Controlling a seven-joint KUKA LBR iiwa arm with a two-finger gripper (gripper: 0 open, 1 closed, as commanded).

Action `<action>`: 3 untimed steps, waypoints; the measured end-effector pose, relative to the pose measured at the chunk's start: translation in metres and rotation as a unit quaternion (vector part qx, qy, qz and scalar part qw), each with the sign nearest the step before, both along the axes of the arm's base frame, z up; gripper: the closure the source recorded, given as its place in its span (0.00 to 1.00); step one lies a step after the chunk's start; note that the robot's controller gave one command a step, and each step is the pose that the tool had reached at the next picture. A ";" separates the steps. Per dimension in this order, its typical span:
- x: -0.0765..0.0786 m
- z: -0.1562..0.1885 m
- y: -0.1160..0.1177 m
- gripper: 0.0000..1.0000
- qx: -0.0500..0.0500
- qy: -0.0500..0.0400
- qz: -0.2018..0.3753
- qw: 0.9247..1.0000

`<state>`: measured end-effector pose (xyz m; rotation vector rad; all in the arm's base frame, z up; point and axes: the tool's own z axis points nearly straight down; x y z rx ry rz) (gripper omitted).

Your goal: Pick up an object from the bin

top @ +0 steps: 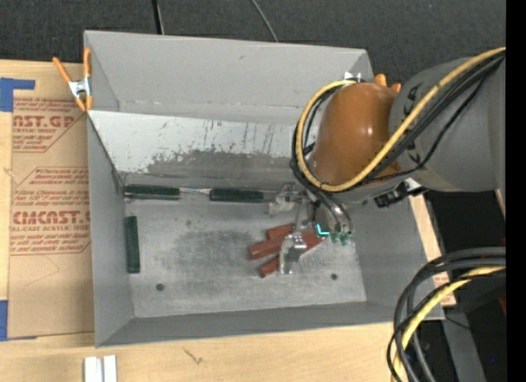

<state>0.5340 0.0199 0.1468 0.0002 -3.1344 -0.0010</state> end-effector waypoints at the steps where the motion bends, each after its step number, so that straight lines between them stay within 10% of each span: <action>1: 0.002 0.004 0.000 0.00 0.000 -0.004 0.000 1.000; 2: 0.016 -0.068 -0.002 1.00 0.000 0.007 0.028 1.000; 3: 0.016 -0.068 -0.002 1.00 0.000 0.008 0.028 1.000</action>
Offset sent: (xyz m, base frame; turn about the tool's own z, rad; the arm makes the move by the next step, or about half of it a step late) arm 0.0167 -0.0023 -0.0768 -0.0525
